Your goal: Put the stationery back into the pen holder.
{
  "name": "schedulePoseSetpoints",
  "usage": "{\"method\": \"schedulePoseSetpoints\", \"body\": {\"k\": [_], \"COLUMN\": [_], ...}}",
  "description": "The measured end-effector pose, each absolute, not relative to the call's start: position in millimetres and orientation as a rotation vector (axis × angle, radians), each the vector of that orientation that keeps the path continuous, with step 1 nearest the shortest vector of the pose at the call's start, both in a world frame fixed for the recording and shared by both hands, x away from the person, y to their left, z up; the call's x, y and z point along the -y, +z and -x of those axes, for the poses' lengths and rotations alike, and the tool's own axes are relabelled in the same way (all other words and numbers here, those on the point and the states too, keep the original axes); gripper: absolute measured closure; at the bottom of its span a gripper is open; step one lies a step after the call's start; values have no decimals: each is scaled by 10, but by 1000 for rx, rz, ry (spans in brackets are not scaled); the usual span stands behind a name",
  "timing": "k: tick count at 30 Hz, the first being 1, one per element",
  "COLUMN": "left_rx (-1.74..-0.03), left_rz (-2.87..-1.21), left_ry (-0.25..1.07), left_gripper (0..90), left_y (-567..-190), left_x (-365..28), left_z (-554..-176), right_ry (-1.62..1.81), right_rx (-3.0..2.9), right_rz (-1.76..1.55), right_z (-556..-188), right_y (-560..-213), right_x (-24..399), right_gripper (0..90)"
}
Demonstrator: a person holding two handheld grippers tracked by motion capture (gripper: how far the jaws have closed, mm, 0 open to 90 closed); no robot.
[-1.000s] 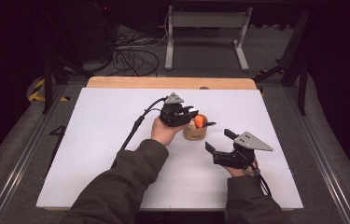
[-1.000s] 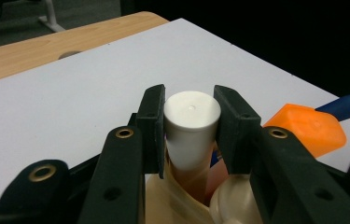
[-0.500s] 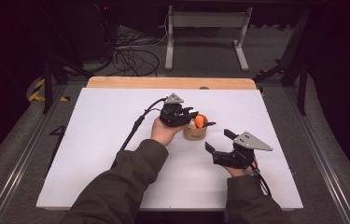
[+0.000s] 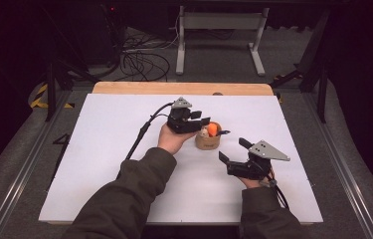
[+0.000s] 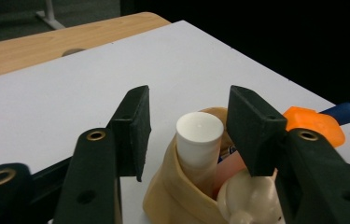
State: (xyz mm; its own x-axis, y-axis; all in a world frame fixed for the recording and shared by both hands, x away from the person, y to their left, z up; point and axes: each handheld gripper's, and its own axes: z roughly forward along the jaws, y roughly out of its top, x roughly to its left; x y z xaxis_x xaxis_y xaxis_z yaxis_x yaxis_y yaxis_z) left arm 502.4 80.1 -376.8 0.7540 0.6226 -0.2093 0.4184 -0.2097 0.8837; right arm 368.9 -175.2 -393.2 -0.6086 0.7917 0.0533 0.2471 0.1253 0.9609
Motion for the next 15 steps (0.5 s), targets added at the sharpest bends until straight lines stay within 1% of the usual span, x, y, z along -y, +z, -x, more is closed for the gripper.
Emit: {"method": "schedulePoseSetpoints", "body": {"k": [7,10,15], "left_rx": [-826,-815,-803], "left_rz": [-1823,-1825,-1804], "left_ry": [263,280,287], "left_gripper": [397,343,309], "left_y": [-3720,-3699,-3670], "left_x": [-912,-947,-1005], "left_z": [-5004,-4992,-4940], "right_ry": [1493,1491,1485], "right_rx": [-1930,-1929,-1925], "right_rz": [-1005,-1005,-1009], "right_z": [-3694,-3693,-3698], "right_y": [-3938,-3939,-3945], "right_x": [1756,1758,1768], "right_gripper": [113,113,113]}}
